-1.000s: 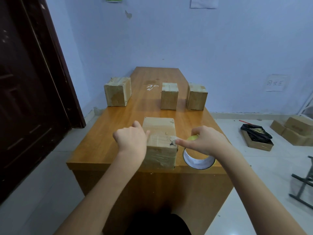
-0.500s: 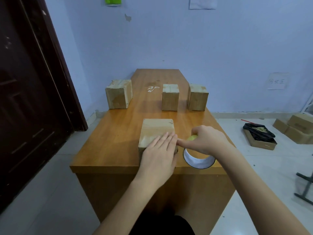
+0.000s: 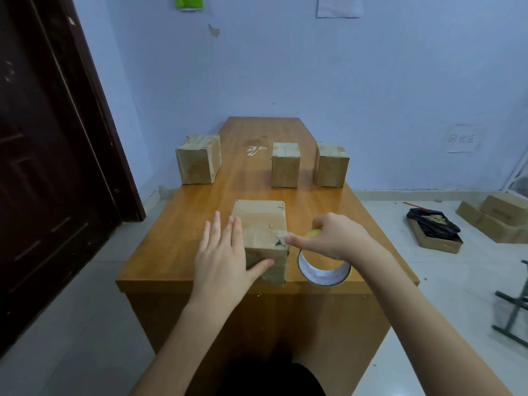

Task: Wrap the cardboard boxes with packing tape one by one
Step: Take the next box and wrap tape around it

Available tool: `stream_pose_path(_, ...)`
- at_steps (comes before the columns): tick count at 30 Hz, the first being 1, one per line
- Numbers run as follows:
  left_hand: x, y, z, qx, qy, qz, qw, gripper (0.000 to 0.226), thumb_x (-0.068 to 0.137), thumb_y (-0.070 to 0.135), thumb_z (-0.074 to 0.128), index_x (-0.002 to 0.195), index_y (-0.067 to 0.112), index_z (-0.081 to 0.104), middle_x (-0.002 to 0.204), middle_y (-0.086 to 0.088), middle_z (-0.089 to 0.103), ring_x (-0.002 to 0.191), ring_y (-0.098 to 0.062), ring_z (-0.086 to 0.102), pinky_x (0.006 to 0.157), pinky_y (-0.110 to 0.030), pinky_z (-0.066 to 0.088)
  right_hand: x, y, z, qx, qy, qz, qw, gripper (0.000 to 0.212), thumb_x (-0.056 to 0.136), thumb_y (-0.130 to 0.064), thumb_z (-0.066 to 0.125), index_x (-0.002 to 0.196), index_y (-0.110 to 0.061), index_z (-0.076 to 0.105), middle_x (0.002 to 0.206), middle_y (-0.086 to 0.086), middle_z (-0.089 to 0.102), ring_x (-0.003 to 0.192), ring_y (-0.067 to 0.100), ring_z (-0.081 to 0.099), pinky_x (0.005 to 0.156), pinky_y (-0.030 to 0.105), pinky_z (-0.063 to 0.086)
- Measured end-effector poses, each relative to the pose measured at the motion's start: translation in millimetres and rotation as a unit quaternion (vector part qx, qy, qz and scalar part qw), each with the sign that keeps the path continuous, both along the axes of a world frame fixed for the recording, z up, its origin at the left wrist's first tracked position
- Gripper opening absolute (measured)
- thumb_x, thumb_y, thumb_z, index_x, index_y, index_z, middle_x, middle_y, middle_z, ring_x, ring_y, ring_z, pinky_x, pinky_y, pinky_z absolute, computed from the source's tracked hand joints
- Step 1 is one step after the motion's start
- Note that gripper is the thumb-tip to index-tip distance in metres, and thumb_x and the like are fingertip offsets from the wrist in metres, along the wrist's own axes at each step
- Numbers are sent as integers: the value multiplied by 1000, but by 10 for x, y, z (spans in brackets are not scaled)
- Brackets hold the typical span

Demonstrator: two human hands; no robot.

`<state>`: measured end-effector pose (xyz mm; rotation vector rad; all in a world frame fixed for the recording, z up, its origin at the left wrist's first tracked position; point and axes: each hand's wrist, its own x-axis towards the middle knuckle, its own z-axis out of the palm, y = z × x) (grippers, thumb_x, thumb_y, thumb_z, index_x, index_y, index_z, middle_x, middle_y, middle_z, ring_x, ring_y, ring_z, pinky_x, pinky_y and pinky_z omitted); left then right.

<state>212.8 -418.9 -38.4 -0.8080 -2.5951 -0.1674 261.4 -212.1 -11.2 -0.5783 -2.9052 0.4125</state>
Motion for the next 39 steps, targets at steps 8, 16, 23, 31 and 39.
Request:
stream_pose_path(8, 0, 346, 30, -74, 22, -201, 977, 73, 94, 48, 40, 150, 19, 4, 158, 1, 5, 144, -16, 2, 115, -31, -1, 53, 50, -15, -15, 18, 14, 1000, 70, 63, -86, 48, 69, -16, 46, 55, -4, 45, 51, 11, 43, 49, 24, 31)
stream_pose_path(16, -19, 382, 43, 78, 15, -198, 977, 65, 91, 45, 43, 147, 21, 22, 152, 6, 23, 142, -11, 15, 109, -24, 2, 374, 158, -189, -281, 173, 86, 940, 59, 72, -33, 81, 122, -23, 51, 104, -5, 62, 93, 5, 61, 75, 21, 53)
stream_pose_path(23, -24, 406, -79, 101, 6, -170, 980, 72, 90, 50, 41, 146, 25, 3, 152, 8, 12, 142, -10, 14, 108, -23, 0, 361, -24, -592, -506, 274, -19, 818, 30, 80, -21, 75, 108, -25, 63, 96, -10, 73, 101, 14, 64, 84, 27, 52)
stream_pose_path(31, -35, 318, -36, 178, -51, -165, 969, 72, 89, 48, 43, 148, 26, 8, 155, 9, 16, 139, -2, 7, 109, -21, 7, 286, -180, -497, -536, 246, 12, 808, 70, 59, -46, 77, 121, -32, 48, 95, -15, 72, 92, 7, 69, 76, 24, 56)
stream_pose_path(39, 13, 290, -8, 217, -84, -169, 958, 66, 90, 40, 51, 147, 26, 21, 153, 12, 21, 140, -4, 16, 111, -23, 16, 307, -77, -349, -577, 206, 2, 790, 31, 84, 4, 64, 111, -9, 54, 102, 18, 63, 75, 21, 71, 59, 26, 56)
